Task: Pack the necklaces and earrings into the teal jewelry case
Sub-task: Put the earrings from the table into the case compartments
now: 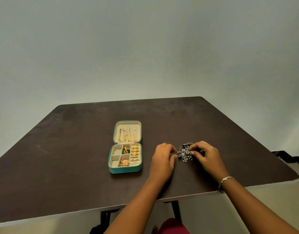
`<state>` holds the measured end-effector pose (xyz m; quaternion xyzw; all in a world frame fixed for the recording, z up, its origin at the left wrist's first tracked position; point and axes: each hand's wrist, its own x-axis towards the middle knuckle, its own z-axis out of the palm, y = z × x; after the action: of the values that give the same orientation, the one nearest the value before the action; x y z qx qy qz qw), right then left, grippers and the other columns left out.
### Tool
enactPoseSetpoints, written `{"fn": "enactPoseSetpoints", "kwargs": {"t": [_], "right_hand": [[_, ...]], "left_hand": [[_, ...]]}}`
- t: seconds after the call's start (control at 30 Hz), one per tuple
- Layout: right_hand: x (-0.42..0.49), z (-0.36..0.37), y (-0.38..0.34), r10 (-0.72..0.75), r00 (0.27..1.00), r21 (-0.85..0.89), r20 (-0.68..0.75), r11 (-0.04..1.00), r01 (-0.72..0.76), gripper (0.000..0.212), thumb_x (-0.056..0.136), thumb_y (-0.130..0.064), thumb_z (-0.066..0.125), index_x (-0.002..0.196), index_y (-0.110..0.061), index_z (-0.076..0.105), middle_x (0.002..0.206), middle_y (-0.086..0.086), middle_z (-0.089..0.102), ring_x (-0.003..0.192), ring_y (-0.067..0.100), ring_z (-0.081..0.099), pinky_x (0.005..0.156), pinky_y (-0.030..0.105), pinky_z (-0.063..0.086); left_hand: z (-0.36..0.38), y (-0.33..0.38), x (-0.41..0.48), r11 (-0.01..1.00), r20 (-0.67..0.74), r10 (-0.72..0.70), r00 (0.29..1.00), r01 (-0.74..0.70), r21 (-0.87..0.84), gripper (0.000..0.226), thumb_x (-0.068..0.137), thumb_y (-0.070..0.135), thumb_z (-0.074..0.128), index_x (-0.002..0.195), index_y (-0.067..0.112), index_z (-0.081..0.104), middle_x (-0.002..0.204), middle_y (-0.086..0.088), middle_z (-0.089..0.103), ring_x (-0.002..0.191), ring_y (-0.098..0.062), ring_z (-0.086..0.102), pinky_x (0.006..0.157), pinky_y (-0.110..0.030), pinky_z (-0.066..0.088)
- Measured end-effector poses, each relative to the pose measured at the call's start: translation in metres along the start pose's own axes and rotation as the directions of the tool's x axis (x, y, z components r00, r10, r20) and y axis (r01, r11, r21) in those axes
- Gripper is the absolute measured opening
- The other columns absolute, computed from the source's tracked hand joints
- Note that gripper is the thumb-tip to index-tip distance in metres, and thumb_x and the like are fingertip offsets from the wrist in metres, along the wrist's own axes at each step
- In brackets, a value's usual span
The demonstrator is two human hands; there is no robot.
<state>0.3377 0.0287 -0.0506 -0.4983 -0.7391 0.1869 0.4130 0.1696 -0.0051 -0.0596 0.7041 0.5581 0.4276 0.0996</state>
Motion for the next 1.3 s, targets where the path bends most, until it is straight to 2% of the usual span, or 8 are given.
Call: {"fn": "enactPoseSetpoints", "kwargs": {"t": [0.07,0.23,0.43,0.6,0.73,0.87,1.03,1.3], "right_hand": [[0.001,0.002,0.002,-0.007,1.000,-0.019,-0.011,1.000,0.007,0.019,0.075,0.005,0.065,0.077,-0.014,0.068,0.080,0.001,0.065,0.080,0.014,0.060,0.068,0.014,0.043],[0.003,0.002,0.006,0.005,0.999,-0.001,-0.054,1.000,-0.005,0.019,0.076,0.004,0.064,0.078,-0.014,0.069,0.082,-0.001,0.065,0.082,0.013,0.058,0.070,0.009,0.040],[0.002,0.004,0.006,-0.015,0.998,-0.018,-0.067,1.000,0.014,0.019,0.076,0.004,0.064,0.079,-0.015,0.068,0.083,-0.002,0.065,0.084,0.013,0.058,0.071,0.006,0.039],[0.000,0.008,-0.001,-0.112,0.992,-0.092,-0.059,0.990,0.106,0.019,0.076,0.002,0.063,0.083,-0.015,0.068,0.084,-0.009,0.063,0.085,0.011,0.056,0.073,0.010,0.039],[-0.004,0.014,-0.012,-0.183,0.983,-0.073,-0.014,0.981,0.182,0.018,0.077,-0.014,0.056,0.090,-0.018,0.067,0.088,-0.013,0.062,0.088,0.005,0.054,0.076,0.012,0.041],[-0.005,0.017,-0.018,-0.155,0.988,-0.012,-0.013,0.988,0.155,0.019,0.078,-0.014,0.057,0.093,-0.019,0.067,0.089,-0.011,0.062,0.087,0.005,0.057,0.074,0.017,0.045],[-0.004,0.016,-0.018,-0.132,0.991,0.024,-0.029,0.991,0.132,0.022,0.077,-0.001,0.066,0.092,-0.017,0.067,0.084,-0.018,0.058,0.084,0.001,0.057,0.071,0.007,0.042],[-0.002,0.017,-0.014,-0.165,0.986,0.059,0.023,0.985,0.163,0.022,0.074,-0.018,0.063,0.095,-0.021,0.070,0.084,-0.012,0.063,0.086,0.004,0.054,0.074,0.016,0.044]], "left_hand": [[0.005,0.000,0.008,0.998,0.032,-0.065,0.997,0.065,0.007,0.015,0.084,0.011,0.058,0.099,0.010,0.060,0.102,-0.005,0.057,0.102,-0.017,0.047,0.081,-0.016,0.030],[0.014,0.000,0.018,0.991,0.140,-0.113,0.984,0.102,0.081,0.022,0.084,0.023,0.063,0.103,0.012,0.063,0.105,-0.004,0.056,0.109,-0.016,0.044,0.086,-0.022,0.035],[0.013,0.001,0.019,0.989,0.100,-0.093,0.991,0.080,0.129,0.015,0.089,0.022,0.054,0.098,0.015,0.064,0.102,-0.003,0.058,0.105,-0.016,0.046,0.084,-0.027,0.038],[0.009,0.002,0.017,0.990,-0.046,-0.136,0.990,0.135,-0.033,0.013,0.085,0.010,0.057,0.092,0.017,0.067,0.089,-0.002,0.065,0.091,-0.015,0.053,0.074,-0.020,0.036],[0.006,0.003,0.016,0.980,-0.020,-0.133,0.991,0.129,-0.150,0.015,0.082,0.004,0.060,0.088,0.014,0.069,0.087,-0.002,0.066,0.083,-0.012,0.057,0.075,-0.021,0.044],[0.004,0.001,0.014,0.947,0.007,-0.158,0.987,0.153,-0.281,0.016,0.082,0.002,0.062,0.083,0.017,0.068,0.088,0.000,0.067,0.078,-0.003,0.059,0.068,-0.006,0.042],[0.001,0.007,0.012,0.905,0.024,-0.168,0.986,0.164,-0.393,0.021,0.082,0.000,0.061,0.087,0.020,0.060,0.080,0.005,0.066,0.077,-0.006,0.062,0.064,-0.007,0.042],[-0.001,0.006,0.011,0.855,0.012,-0.194,0.981,0.175,-0.487,0.024,0.080,0.001,0.065,0.090,0.020,0.054,0.071,0.005,0.066,0.073,-0.004,0.063,0.064,-0.008,0.043]]}}
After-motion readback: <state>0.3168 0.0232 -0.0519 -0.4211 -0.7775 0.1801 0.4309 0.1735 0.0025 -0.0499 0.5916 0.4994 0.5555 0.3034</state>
